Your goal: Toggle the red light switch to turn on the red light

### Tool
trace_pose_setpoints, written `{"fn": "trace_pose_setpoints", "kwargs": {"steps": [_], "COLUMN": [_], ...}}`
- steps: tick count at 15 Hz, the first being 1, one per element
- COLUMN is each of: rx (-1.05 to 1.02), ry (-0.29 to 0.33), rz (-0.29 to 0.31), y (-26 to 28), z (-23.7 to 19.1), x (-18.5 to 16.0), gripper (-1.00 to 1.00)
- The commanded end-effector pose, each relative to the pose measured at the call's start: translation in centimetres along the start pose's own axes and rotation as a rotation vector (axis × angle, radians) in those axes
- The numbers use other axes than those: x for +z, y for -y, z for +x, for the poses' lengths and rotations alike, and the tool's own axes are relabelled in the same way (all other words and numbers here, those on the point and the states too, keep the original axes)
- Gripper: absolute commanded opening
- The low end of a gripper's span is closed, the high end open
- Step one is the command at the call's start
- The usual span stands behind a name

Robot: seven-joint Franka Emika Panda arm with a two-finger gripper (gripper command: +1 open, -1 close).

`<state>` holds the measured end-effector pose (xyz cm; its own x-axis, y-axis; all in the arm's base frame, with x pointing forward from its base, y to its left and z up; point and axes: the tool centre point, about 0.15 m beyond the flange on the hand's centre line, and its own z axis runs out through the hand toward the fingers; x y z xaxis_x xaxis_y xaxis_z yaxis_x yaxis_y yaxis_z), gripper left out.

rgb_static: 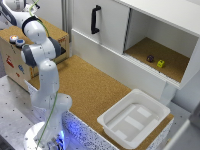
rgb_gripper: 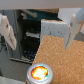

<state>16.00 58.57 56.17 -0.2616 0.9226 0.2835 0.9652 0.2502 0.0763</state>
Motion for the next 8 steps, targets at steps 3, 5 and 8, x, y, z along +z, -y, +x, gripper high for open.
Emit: {"fn": "trace_pose_setpoints", "kwargs": {"steps": [3,5,8], "rx": [0.036,0.054,0.099], "ry": [0.037,0.135,0.186], "rz": [-0.060,-0.089,-0.077], "y": [-2.5,-3.8,-4.6], "z": [-4.5,-8.3,-12.7], "x": [-1.7,-2.4,-2.7], "gripper": [1.00,1.00,1.00]}}
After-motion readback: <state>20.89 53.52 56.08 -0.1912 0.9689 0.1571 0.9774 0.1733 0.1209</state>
